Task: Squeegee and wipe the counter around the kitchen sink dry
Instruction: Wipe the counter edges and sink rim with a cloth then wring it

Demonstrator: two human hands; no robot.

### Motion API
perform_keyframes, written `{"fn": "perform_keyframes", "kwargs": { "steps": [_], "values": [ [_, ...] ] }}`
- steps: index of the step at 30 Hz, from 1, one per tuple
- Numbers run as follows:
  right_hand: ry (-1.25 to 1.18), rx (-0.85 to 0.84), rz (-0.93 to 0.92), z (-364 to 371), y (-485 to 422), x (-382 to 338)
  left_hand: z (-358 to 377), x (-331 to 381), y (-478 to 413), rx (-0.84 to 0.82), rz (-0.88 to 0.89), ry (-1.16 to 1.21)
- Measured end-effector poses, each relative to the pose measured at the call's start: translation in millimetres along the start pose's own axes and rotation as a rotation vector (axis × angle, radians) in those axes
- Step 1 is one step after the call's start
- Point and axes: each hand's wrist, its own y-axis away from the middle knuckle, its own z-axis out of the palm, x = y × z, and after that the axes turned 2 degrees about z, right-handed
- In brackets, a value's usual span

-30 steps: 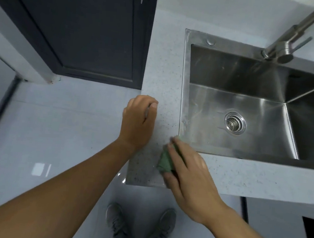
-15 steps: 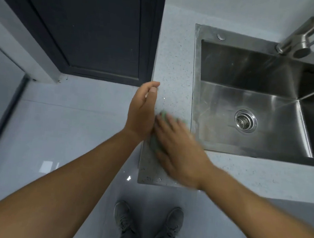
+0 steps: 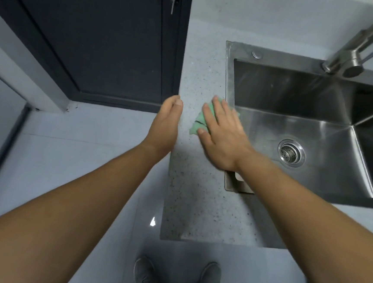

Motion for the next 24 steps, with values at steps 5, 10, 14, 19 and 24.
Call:
{"fn": "perform_keyframes", "kwargs": {
  "steps": [5, 10, 14, 19, 24],
  "values": [
    [-0.016, -0.053, -0.186, 9.2, 92.8, -10.8, 22.3, 4.0, -2.8, -0.007, 0.054, -0.263],
    [0.011, -0.055, -0.199, 2.4, 55.4, 8.6, 26.7, 7.5, -32.5, 0.012, 0.085, -0.334],
    [-0.002, 0.045, -0.055, -10.7, -56.6, 33.9, 31.3, 3.5, -35.2, 0.035, 0.13, -0.436],
    [0.007, 0.029, 0.009, -28.7, -159.9, 43.4, 27.4, 1.0, -36.8, 0.075, 0.141, -0.47],
    [-0.117, 0.023, -0.342, -22.4, -66.8, 40.4, 28.0, 12.4, -48.4, 0.172, 0.058, -0.321]
  ]
}}
